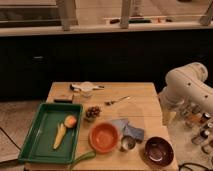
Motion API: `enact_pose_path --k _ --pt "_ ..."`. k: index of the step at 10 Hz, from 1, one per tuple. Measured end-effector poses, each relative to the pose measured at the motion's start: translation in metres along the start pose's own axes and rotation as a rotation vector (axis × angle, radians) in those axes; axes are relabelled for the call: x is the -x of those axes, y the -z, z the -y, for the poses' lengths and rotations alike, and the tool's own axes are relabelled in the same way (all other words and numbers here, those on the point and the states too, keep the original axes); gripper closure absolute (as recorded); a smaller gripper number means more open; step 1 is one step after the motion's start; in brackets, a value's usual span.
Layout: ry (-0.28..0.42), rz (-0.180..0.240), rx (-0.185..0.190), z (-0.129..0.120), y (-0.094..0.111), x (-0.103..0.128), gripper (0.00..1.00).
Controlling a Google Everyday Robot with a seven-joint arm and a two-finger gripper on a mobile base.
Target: Place fork in red bowl
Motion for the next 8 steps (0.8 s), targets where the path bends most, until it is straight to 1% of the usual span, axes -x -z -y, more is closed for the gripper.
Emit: enact_pose_path --k 3,4,6,7,8 --pt "0.000 0.000 0.000 0.000 0.000 0.000 0.20" --pt "-0.005 0.004 0.002 0.002 -0.003 0.001 0.20" --pt "-0.004 0.024 0.007 0.019 -0.019 0.020 0.20" --pt "-0.005 0.027 0.006 0.024 -0.022 0.022 0.20" --pt "-0.010 0.028 0.012 0.023 -0.023 0.021 0.20"
